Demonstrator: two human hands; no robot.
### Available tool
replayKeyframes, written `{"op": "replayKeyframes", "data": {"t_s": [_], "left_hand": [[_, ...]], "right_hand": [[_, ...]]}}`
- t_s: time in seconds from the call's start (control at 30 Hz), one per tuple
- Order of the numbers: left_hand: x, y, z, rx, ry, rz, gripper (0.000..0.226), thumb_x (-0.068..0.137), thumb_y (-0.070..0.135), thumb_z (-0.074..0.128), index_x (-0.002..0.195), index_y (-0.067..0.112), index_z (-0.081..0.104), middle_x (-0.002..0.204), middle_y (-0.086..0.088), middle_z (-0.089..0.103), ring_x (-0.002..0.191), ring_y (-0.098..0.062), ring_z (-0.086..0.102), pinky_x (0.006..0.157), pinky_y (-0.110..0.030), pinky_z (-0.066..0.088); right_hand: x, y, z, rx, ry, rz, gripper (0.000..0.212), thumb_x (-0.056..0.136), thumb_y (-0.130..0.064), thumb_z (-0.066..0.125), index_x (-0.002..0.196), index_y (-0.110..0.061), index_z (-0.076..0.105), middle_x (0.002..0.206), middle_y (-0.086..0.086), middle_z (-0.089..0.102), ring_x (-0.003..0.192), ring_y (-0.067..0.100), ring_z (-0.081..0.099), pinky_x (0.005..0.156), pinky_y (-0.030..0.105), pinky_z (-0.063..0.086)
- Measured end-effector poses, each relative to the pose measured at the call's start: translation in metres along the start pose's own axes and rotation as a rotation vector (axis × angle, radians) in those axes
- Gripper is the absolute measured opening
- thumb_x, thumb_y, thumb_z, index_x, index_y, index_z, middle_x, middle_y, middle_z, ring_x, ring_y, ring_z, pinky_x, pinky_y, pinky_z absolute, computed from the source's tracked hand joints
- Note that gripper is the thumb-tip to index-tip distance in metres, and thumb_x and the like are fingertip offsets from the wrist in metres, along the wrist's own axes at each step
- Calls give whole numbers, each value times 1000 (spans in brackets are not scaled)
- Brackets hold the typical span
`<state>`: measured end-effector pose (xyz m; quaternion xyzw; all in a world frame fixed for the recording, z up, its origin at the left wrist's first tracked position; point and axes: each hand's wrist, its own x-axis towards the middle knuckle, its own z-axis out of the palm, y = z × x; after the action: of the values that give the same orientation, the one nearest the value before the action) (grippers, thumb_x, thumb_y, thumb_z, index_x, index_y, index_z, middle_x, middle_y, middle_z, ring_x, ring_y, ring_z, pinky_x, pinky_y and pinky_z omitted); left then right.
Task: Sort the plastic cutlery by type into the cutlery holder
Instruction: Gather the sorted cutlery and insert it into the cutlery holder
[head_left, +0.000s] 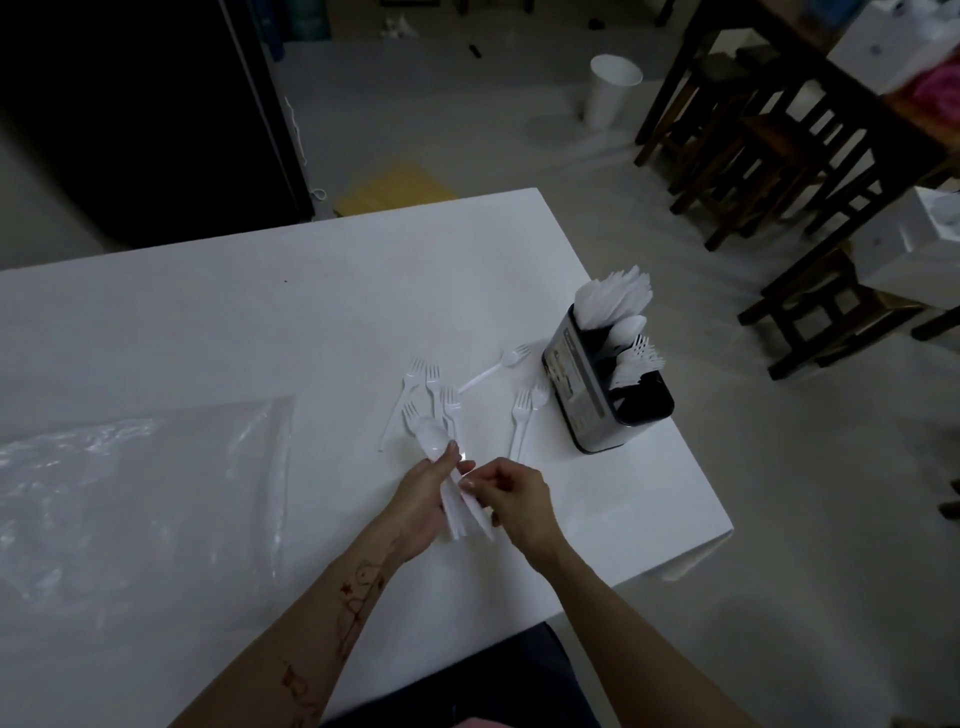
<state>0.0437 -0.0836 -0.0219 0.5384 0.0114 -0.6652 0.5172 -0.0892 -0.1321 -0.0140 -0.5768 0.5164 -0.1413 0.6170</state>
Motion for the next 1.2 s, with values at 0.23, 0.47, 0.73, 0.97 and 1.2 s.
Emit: {"op": "replayKeyframes", "data": {"t_s": [0.23, 0.47, 0.73, 0.97, 1.2], "left_hand": [[8, 18, 24, -132, 271, 90, 22, 101, 14, 42, 112, -1, 54, 105, -12, 69, 106, -29, 58, 91, -37, 45], [18, 75, 88, -612, 178, 122, 9, 99, 19, 49, 95, 17, 57, 99, 1, 65, 91, -11, 56, 87, -25, 44], [53, 79, 194, -442, 36, 465, 14, 100, 14, 42, 93, 13, 54, 96, -2, 59, 92, -12, 59, 88, -23, 48], [76, 45, 210, 318, 302, 664, 31, 97, 39, 47, 109, 15, 63, 104, -1, 69, 100, -14, 64, 85, -26, 50], [84, 29, 221, 1033, 416, 855, 22, 97, 27, 48, 116, 17, 54, 120, -2, 47, 114, -16, 40, 97, -35, 46]], "right_hand": [[17, -24, -21, -385, 289, -337, 19, 87, -39, 70, 85, -22, 64, 80, -11, 67, 74, 5, 62, 65, 27, 53], [67, -74, -129, -923, 694, -867, 16, 90, -35, 61, 91, -28, 76, 103, -13, 73, 110, 21, 58, 93, 39, 35], [99, -77, -198, -944, 601, -757, 29, 93, -28, 46, 94, -23, 75, 97, -10, 74, 105, 18, 60, 95, 36, 31], [104, -77, -206, -784, 473, -767, 33, 99, -30, 36, 97, -21, 68, 95, -8, 69, 95, 18, 58, 92, 32, 30], [102, -79, -202, -639, 431, -1005, 33, 100, -39, 42, 124, -23, 58, 126, 2, 63, 120, 23, 53, 104, 37, 33]]}}
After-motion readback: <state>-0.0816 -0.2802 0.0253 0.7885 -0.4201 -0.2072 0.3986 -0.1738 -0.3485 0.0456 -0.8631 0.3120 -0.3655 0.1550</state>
